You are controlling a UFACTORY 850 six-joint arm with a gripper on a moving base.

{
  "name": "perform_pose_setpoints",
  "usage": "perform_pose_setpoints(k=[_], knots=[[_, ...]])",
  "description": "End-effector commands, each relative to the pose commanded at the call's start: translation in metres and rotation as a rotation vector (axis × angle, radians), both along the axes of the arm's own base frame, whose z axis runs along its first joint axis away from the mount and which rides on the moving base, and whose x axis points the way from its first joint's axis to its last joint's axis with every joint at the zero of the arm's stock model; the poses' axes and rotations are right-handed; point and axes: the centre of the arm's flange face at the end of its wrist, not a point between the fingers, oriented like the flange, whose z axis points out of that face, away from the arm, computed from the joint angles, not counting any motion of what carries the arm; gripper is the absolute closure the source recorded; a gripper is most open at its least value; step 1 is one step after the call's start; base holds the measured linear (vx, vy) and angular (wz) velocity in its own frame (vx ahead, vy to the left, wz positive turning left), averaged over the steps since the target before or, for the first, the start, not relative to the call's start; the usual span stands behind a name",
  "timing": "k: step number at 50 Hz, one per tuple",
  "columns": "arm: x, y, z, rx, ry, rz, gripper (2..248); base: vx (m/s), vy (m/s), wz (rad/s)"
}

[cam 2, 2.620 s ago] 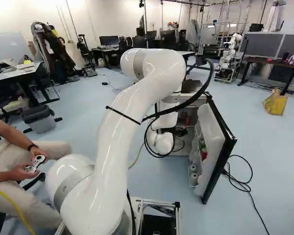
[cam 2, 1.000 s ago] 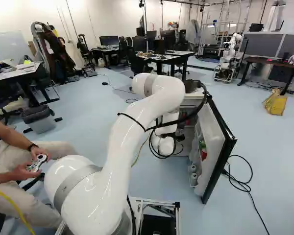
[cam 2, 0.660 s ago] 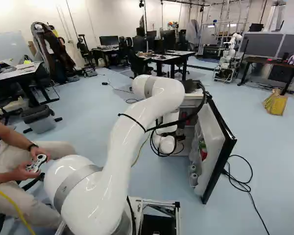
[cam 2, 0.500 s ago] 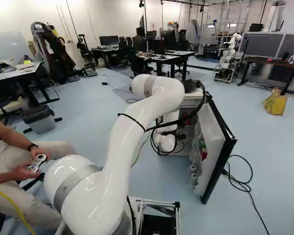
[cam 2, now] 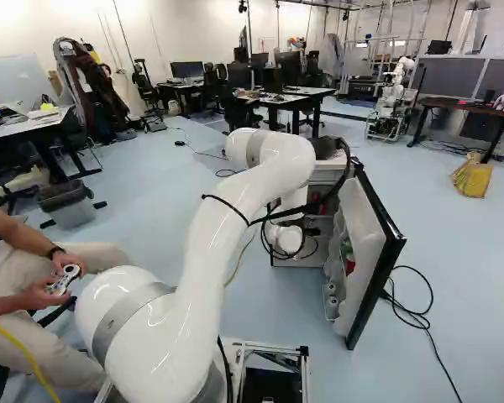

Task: Grab a drink from the fridge

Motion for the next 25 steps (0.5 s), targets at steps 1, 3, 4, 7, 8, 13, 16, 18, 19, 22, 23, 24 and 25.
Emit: perform_pose_setpoints(k=[1,3,4,7,8,13,16,18,19,22,23,24,25], knots=[[0.001,0.0,-0.001,0.0,0.0,0.0,3,0.0,0.0,0.0],[0.003,-0.001,-0.001,-0.002,0.0,0.0,3,0.0,0.0,0.0],[0.005,-0.002,-0.002,-0.003,-0.001,0.001,3,0.0,0.0,0.0],[0.008,-0.003,-0.003,-0.005,-0.004,0.001,3,0.0,0.0,0.0],[0.009,-0.004,-0.003,-0.005,-0.006,0.001,3,0.0,0.0,0.0],[0.014,-0.006,-0.005,-0.009,-0.013,0.001,3,0.0,0.0,0.0],[0.017,-0.008,-0.006,-0.012,-0.018,0.0,3,0.0,0.0,0.0],[0.019,-0.009,-0.007,-0.013,-0.022,0.0,3,0.0,0.0,0.0],[0.02,-0.009,-0.007,-0.014,-0.024,0.0,3,0.0,0.0,0.0],[0.023,-0.011,-0.008,-0.017,-0.032,0.0,3,0.0,0.0,0.0],[0.024,-0.012,-0.008,-0.018,-0.034,0.0,3,0.0,0.0,0.0],[0.025,-0.012,-0.008,-0.019,-0.037,0.0,3,0.0,0.0,0.0],[0.026,-0.013,-0.008,-0.02,-0.04,0.0,3,0.0,0.0,0.0]])
